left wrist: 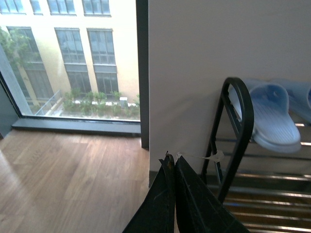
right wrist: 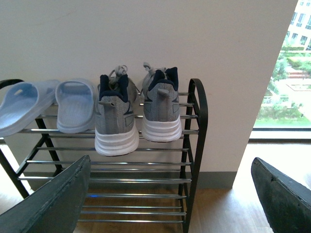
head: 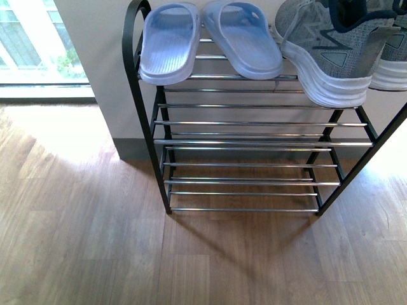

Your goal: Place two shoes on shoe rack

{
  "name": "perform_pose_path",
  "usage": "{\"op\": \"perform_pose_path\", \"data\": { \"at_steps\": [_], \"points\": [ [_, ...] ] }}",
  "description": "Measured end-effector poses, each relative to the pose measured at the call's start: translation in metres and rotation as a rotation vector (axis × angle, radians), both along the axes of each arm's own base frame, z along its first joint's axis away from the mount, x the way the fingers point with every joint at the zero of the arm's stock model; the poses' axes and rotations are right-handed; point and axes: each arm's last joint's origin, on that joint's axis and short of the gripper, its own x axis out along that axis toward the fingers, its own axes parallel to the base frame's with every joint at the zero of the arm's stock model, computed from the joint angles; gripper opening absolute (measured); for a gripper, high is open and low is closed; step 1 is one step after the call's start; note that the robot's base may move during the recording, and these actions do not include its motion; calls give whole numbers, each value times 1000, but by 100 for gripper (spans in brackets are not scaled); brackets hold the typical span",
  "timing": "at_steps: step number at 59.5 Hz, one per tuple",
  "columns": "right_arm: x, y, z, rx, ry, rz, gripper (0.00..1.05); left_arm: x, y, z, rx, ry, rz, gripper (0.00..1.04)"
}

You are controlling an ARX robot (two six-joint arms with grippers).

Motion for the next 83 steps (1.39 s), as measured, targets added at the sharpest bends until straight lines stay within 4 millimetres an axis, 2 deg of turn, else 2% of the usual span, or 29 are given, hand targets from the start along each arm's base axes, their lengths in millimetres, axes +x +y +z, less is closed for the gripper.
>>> {"op": "perform_pose_path", "data": {
  "at_steps": [42, 83],
  "points": [
    [0, 0, 0, 0, 0, 0, 96, -34, 0, 10, 0, -35, 0, 1],
    [0, 0, 0, 0, 0, 0, 96, -57, 0, 6, 0, -18, 2, 1]
  ]
}}
